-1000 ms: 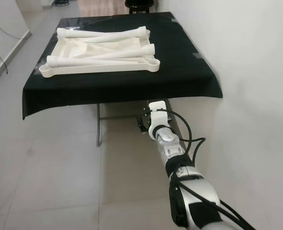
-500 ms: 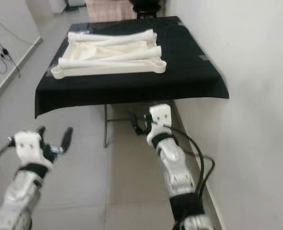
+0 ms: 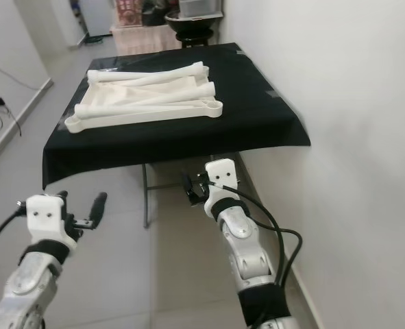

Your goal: Building children table

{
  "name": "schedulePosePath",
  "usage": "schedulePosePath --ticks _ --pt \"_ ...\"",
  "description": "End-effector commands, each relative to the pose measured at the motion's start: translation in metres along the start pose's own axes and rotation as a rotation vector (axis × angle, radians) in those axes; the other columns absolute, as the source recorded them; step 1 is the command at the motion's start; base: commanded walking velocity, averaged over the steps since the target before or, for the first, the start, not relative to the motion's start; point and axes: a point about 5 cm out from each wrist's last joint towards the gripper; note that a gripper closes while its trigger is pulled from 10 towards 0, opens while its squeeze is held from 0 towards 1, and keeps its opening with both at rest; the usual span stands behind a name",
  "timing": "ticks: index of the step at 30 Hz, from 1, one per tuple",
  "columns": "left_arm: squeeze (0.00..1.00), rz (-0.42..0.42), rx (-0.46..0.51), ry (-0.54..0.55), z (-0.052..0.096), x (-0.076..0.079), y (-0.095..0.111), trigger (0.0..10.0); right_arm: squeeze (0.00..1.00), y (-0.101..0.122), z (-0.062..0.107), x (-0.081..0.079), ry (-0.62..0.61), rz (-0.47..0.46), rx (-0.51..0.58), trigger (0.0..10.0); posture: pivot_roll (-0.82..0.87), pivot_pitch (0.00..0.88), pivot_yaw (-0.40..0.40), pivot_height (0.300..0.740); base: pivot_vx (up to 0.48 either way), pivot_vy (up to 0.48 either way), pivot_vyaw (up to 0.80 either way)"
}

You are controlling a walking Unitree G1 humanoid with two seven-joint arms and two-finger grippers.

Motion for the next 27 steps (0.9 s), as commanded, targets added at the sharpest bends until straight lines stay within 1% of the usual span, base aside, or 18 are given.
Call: schedulePosePath --ticks 1,3,4,5,6,7,8,10,14,20,27 --pt "0.0 -0.005 -0.019 0.025 0.003 -0.006 -0.002 10.0 0.0 0.003 -0.001 -0.002 0.004 -0.019 0.004 10.0 -0.1 0.0 0.082 0.74 0.251 0.0 0.0" --pt "0.0 0.012 -0.01 0.037 0.002 -0.007 0.001 10.0 0.0 0.007 -0.001 -0.001 0.01 -0.026 0.012 10.0 -0.1 0.0 0.081 0.74 0.257 0.0 0.0" --pt "0.0 0.011 0.002 0.033 -0.001 -0.006 0.003 10.0 0.0 0.014 -0.003 0.002 0.019 -0.027 0.05 10.0 -0.1 0.0 0.08 0.74 0.255 0.0 0.0" --pt "0.0 0.011 0.002 0.033 -0.001 -0.006 0.003 10.0 0.0 0.014 -0.003 0.002 0.019 -0.027 0.05 10.0 -0.1 0.0 0.08 0.74 0.255 0.0 0.0" --pt "0.0 0.009 0.011 0.03 -0.003 -0.005 0.005 10.0 0.0 0.019 -0.005 0.004 0.026 -0.028 0.077 10.0 -0.1 0.0 0.08 0.74 0.255 0.0 0.0" --pt "0.0 0.005 0.017 0.027 -0.005 -0.004 0.006 10.0 0.0 0.023 -0.008 0.006 0.051 0.003 0.096 10.0 -0.09 0.0 0.073 0.74 0.255 0.0 0.8" --pt "0.0 0.005 0.017 0.027 -0.005 -0.004 0.006 10.0 0.0 0.023 -0.008 0.006 0.051 0.003 0.096 10.0 -0.09 0.0 0.073 0.74 0.255 0.0 0.8" --pt "0.0 -0.005 0.02 0.024 -0.006 -0.002 0.008 10.0 0.0 0.031 -0.013 0.006 0.085 0.021 0.127 10.0 -0.09 0.0 0.06 0.74 0.262 0.0 0.66" --pt "0.0 -0.009 0.015 0.027 -0.005 0.0 0.01 10.0 0.0 0.036 -0.017 0.009 0.069 0.037 0.125 10.0 -0.09 0.0 0.053 0.74 0.262 0.0 0.13" --pt "0.0 -0.002 0.026 0.024 -0.006 0.001 0.014 10.0 0.0 0.037 -0.019 0.011 0.062 0.023 0.111 10.0 -0.09 0.0 0.051 0.74 0.27 0.0 0.0" --pt "0.0 0.015 0.057 0.012 -0.012 0.005 0.024 10.0 0.0 0.048 -0.025 0.017 0.071 0.036 0.148 10.0 -0.09 0.0 0.053 0.74 0.271 0.0 0.0"
Point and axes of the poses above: a point about 5 cm out from each wrist's last joint towards the gripper, its own z axis pointing back from the gripper into the wrist, its own y axis along the axis of the wrist's last joint, x = y × z, and after that the axes turned 7 degrees about z, right-handed
